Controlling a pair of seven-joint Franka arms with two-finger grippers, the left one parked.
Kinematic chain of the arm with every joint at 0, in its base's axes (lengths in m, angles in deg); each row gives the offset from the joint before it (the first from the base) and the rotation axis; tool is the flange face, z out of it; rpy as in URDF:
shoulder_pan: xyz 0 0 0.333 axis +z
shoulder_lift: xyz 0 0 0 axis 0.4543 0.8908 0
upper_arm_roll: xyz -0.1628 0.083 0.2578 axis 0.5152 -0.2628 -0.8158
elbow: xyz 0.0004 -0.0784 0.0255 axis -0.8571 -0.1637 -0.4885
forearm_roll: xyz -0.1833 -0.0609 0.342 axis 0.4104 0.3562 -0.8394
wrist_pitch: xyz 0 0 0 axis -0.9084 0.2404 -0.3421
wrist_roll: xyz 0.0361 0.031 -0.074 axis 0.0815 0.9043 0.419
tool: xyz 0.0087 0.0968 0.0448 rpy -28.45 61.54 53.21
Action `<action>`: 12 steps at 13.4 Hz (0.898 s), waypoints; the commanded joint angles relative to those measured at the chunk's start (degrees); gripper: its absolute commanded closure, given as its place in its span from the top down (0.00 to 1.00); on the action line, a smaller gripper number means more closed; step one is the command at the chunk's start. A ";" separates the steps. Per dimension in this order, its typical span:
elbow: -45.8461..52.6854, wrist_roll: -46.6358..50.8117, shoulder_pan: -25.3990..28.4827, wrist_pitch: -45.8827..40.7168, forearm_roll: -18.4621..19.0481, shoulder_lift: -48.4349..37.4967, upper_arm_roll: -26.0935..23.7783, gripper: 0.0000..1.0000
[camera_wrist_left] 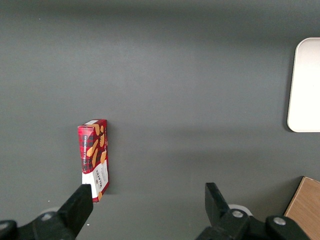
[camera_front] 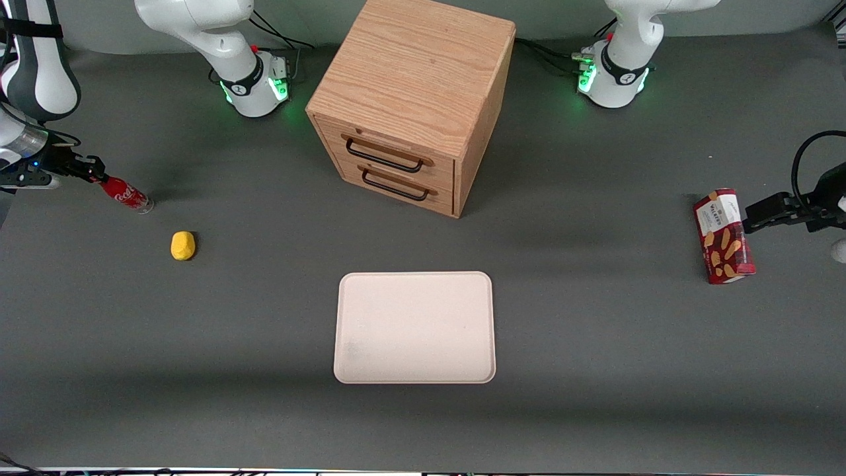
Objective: Place coke bottle on tray
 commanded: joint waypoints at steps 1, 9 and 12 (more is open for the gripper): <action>-0.12 0.94 0.23 -0.58 1.56 -0.16 0.41 0.00; 9.43 0.85 0.59 -13.29 0.60 -1.30 -3.10 0.00; 20.50 0.68 0.67 -25.59 -2.65 -0.95 -7.05 0.00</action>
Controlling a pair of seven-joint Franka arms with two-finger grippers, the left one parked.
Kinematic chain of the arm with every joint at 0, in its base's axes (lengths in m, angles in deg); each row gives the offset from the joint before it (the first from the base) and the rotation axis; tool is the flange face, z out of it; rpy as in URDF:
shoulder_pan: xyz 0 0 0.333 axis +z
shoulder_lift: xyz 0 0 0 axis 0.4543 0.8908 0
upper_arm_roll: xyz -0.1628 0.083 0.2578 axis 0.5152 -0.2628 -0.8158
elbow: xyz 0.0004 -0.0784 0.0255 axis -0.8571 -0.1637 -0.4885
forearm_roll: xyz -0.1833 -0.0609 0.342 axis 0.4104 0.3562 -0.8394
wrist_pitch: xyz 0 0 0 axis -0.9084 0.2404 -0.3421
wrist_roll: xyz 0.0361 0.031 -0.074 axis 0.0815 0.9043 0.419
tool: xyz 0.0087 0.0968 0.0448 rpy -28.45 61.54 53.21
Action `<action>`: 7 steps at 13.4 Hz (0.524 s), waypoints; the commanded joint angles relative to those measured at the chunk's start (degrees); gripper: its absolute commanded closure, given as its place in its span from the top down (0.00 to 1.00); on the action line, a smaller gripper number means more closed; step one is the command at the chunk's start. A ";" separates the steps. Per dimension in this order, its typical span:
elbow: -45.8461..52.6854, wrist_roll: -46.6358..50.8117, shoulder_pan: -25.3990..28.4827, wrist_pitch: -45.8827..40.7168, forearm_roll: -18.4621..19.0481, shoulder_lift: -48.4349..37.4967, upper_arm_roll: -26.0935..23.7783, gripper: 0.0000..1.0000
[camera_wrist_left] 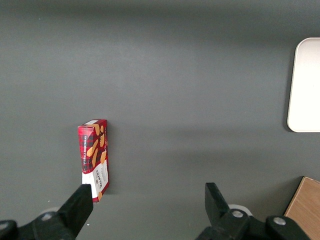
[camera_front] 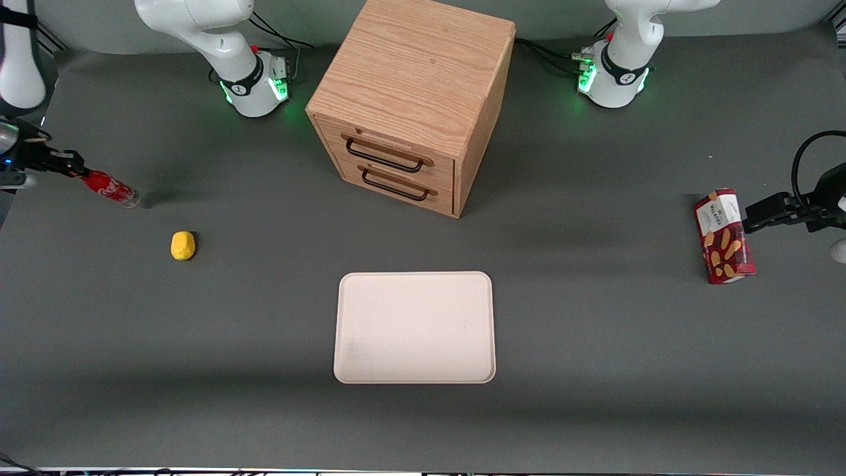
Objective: Place coke bottle on tray
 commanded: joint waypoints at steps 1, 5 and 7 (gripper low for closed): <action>10.87 0.68 0.42 -11.29 -1.82 -0.25 -2.96 0.00; 24.32 0.24 0.42 -24.48 -5.94 1.76 -5.87 0.00; 31.08 -0.46 0.42 -29.49 -7.26 3.60 -6.49 0.00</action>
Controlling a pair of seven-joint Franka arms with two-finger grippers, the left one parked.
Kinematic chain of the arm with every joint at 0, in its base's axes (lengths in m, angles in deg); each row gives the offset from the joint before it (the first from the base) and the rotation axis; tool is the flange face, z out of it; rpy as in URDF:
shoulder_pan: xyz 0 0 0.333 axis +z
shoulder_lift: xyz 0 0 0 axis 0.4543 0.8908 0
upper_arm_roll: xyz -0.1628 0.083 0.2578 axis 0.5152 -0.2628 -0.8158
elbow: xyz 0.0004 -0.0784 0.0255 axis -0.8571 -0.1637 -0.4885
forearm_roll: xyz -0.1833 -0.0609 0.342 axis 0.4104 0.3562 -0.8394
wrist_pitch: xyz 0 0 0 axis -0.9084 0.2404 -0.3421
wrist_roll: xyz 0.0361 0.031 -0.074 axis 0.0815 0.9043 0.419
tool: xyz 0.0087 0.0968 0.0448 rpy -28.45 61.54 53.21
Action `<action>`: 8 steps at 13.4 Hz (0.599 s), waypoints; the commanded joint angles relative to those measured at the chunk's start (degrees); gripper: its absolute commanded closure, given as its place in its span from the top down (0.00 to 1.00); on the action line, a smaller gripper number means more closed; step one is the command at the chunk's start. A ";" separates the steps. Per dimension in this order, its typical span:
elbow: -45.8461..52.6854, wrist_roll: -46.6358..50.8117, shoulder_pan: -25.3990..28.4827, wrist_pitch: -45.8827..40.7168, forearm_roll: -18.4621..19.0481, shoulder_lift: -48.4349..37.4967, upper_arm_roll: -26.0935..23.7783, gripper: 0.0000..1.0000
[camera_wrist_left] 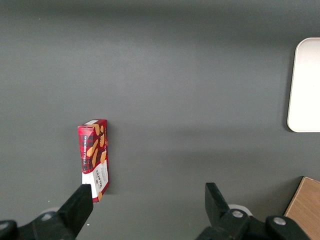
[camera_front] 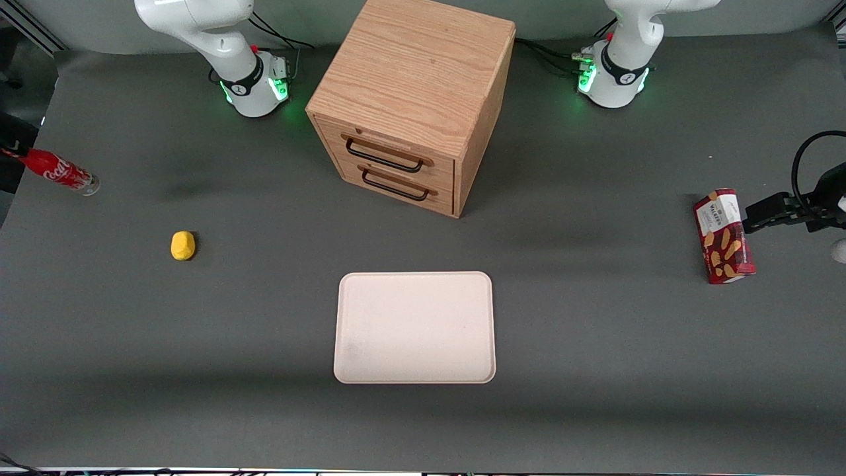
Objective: Place coke bottle on tray
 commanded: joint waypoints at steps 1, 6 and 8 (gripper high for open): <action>11.75 -0.83 0.08 -7.68 -2.97 4.61 -0.34 0.00; 21.71 -0.31 0.87 -12.71 -5.35 8.40 -2.00 0.00; 24.78 0.91 0.96 -13.41 -7.36 10.41 -5.68 0.00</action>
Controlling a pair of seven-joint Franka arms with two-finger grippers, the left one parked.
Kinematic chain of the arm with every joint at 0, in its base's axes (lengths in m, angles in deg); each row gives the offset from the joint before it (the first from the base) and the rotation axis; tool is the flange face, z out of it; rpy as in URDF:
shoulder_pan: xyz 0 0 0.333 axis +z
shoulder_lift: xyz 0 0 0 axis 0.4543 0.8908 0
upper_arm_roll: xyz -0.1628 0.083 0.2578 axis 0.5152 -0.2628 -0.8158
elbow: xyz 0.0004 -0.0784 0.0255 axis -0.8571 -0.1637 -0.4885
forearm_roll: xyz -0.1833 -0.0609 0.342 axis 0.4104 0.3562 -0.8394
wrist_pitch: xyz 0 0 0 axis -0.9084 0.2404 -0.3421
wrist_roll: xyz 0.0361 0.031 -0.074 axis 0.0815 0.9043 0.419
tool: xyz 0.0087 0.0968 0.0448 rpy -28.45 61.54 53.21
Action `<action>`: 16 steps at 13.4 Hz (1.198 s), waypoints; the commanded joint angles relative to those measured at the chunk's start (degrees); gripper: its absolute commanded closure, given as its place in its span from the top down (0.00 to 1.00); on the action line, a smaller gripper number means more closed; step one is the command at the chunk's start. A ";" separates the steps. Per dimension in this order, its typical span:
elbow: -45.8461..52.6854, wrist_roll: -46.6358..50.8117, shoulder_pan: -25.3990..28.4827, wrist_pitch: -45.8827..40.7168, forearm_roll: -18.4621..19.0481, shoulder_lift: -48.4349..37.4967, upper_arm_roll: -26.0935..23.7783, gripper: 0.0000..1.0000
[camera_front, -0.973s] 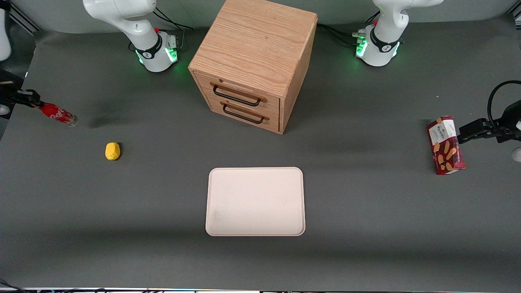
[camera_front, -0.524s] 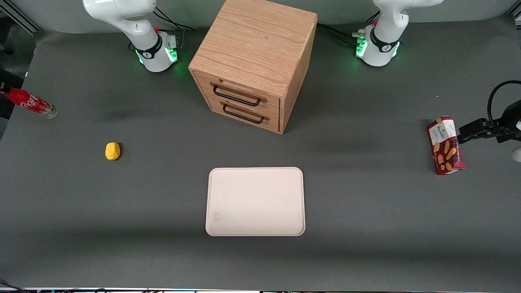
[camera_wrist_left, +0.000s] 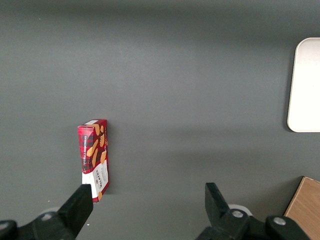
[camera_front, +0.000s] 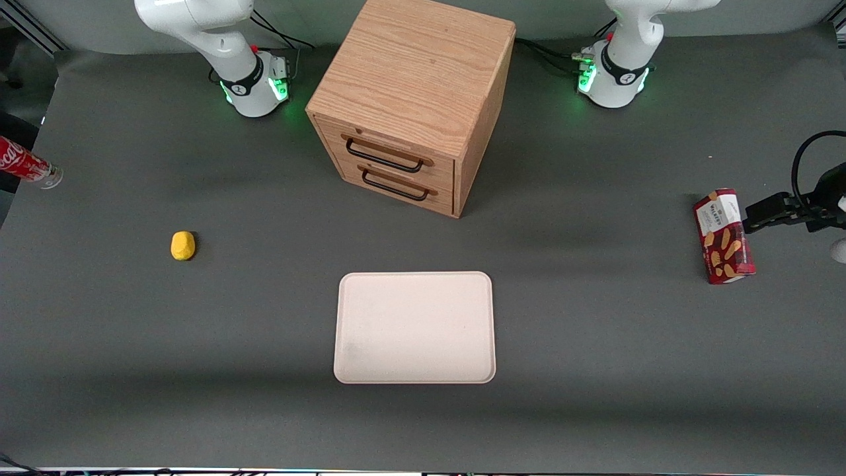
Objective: Place coke bottle on tray
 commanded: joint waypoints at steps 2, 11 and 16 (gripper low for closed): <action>12.55 6.37 0.12 -5.19 -4.17 8.63 -7.80 0.00; 32.61 34.04 3.81 -7.31 -8.40 28.24 -25.82 0.00; 37.80 55.93 6.35 -3.11 -7.79 35.10 -36.56 0.00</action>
